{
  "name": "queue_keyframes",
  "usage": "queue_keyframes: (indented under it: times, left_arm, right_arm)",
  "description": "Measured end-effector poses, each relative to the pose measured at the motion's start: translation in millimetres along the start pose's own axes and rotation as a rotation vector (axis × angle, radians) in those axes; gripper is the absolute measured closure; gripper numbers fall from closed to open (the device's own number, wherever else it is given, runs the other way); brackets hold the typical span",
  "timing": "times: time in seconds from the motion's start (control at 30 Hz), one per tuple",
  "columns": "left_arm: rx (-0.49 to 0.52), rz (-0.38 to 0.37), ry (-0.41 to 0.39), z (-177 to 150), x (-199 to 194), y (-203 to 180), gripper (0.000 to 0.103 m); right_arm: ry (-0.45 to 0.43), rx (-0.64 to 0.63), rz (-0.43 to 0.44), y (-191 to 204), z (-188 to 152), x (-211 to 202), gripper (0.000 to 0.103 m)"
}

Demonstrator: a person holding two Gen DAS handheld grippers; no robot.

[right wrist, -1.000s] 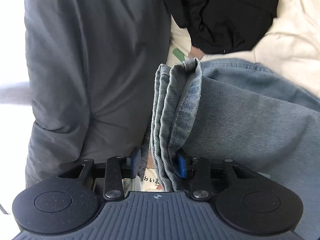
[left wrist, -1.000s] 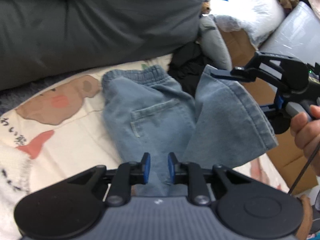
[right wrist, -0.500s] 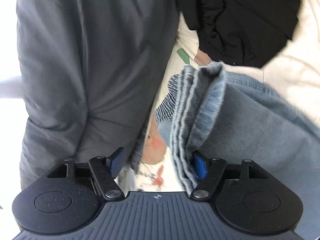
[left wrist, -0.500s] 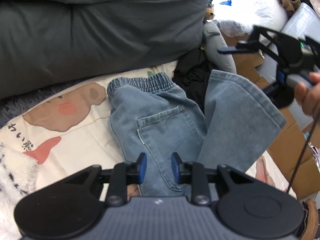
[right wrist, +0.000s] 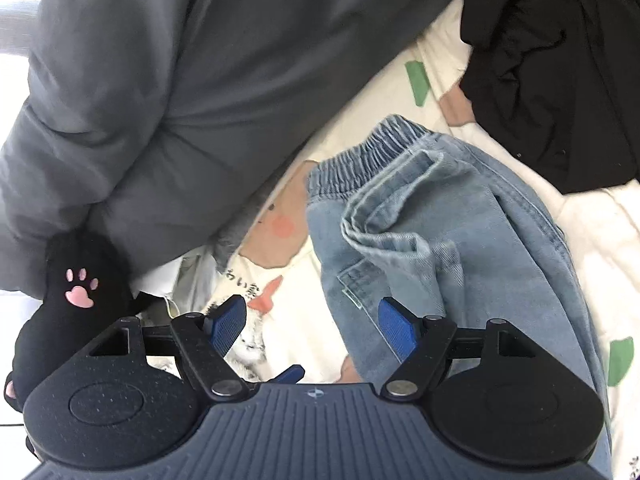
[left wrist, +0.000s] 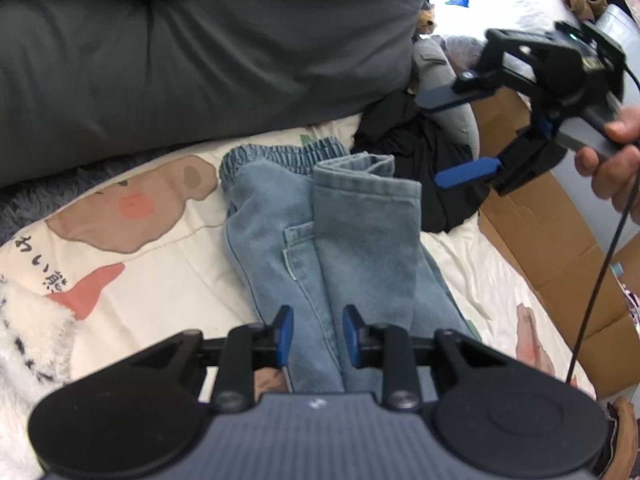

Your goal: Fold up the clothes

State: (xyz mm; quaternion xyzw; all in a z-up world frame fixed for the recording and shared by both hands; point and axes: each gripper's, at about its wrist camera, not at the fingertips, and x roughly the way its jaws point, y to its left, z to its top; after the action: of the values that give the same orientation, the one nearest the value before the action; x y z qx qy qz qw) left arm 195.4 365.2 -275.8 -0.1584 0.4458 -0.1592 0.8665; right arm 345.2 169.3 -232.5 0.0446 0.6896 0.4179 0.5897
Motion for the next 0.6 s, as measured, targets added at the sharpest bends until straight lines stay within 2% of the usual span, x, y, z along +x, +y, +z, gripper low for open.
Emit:
queue_keyframes:
  times: [0.1, 0.33, 0.5, 0.6]
  left_arm:
    - [-0.016, -0.002, -0.010, 3.2, 4.4, 0.2, 0.068]
    - [0.019, -0.067, -0.051, 17.2, 19.7, -22.4, 0.056]
    - [0.013, -0.049, -0.068, 21.6, 25.2, -30.1, 0.052]
    - [-0.003, -0.027, -0.066, 19.4, 26.2, -25.2, 0.052]
  right_arm:
    - [-0.059, 0.003, 0.005, -9.7, -3.6, -7.5, 0.025]
    - [-0.173, -0.005, 0.005, -36.0, -18.3, -23.3, 0.026]
    - [-0.212, -0.124, -0.024, -48.0, -33.2, -3.8, 0.026]
    - [-0.263, -0.131, 0.011, -61.6, -45.2, 15.5, 0.026]
